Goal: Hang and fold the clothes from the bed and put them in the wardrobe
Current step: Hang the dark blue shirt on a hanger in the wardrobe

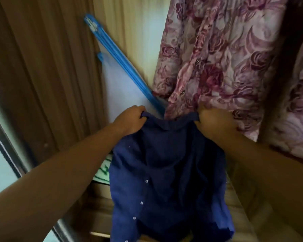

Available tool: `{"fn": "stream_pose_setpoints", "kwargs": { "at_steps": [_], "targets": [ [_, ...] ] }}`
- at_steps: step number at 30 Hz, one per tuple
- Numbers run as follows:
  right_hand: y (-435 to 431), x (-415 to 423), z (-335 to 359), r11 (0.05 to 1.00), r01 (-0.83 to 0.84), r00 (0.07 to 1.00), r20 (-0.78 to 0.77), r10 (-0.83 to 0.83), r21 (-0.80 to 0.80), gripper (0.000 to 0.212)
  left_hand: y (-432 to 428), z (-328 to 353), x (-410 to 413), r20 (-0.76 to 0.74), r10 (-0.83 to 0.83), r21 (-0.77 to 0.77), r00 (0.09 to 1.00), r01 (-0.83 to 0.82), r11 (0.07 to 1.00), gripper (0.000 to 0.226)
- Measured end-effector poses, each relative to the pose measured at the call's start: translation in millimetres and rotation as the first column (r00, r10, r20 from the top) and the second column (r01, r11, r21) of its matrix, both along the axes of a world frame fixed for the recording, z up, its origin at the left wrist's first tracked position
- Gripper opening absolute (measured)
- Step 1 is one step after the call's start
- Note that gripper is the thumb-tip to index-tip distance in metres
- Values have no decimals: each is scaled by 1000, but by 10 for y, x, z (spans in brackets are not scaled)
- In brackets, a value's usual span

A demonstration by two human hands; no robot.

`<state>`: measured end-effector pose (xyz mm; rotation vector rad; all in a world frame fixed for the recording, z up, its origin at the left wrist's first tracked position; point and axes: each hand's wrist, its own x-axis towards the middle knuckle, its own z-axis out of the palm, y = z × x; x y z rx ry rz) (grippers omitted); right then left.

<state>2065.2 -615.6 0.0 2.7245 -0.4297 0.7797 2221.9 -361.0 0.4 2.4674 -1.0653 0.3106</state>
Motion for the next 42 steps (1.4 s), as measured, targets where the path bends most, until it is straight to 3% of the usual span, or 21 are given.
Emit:
{"fn": "stream_pose_setpoints", "kwargs": {
  "at_steps": [3,4,7,11,13,16,18,20,21,25,28,32,36,38,42],
  "targets": [
    [34,59,-665,989,-84,993,-70,94,125,25,4,-482,-7,-26,-20,100,999,22,995,39],
    [8,94,-878,983,-119,991,-37,126,137,23,10,-600,-14,-11,19,156,1000,-17,988,38],
    [40,100,-1177,982,-2,984,-174,36,188,25,10,-898,54,-37,62,273,997,-50,961,22],
    [96,93,-1468,904,-188,971,-66,231,385,23,49,-1144,98,-160,60,391,985,7,920,35],
    [128,116,-1616,846,-189,922,-206,327,498,25,85,-1252,41,-125,94,542,988,-11,840,44],
    [164,117,-1764,795,-8,820,-451,353,607,27,172,-1383,-59,-9,96,675,995,-65,735,50],
    [180,132,-1680,807,15,793,-499,350,590,47,213,-1324,-117,12,96,686,995,-78,724,55],
    [227,172,-1411,833,-8,761,-537,363,553,79,229,-1100,-151,-34,100,642,994,-55,765,63],
    [279,191,-1210,839,-22,751,-545,373,543,84,236,-952,-153,-44,101,614,994,-52,787,69],
    [539,256,-319,832,-89,751,-512,418,548,40,254,-254,-148,-55,40,491,998,-8,871,65],
    [738,272,368,854,-193,773,-461,436,484,47,274,405,-223,-52,147,483,988,-104,870,58],
    [882,283,1243,913,-253,860,-358,364,321,34,363,1186,-266,49,194,460,980,-194,867,49],
    [998,275,1934,931,-257,909,-260,324,260,63,523,1797,-401,129,242,446,962,-274,852,47],
    [1043,221,2285,926,-270,922,-205,328,266,63,606,2073,-529,169,247,426,954,-296,855,47],
    [1178,8,2996,891,-402,914,150,377,209,62,707,2456,-683,203,247,372,948,-307,876,44]
  ]
}}
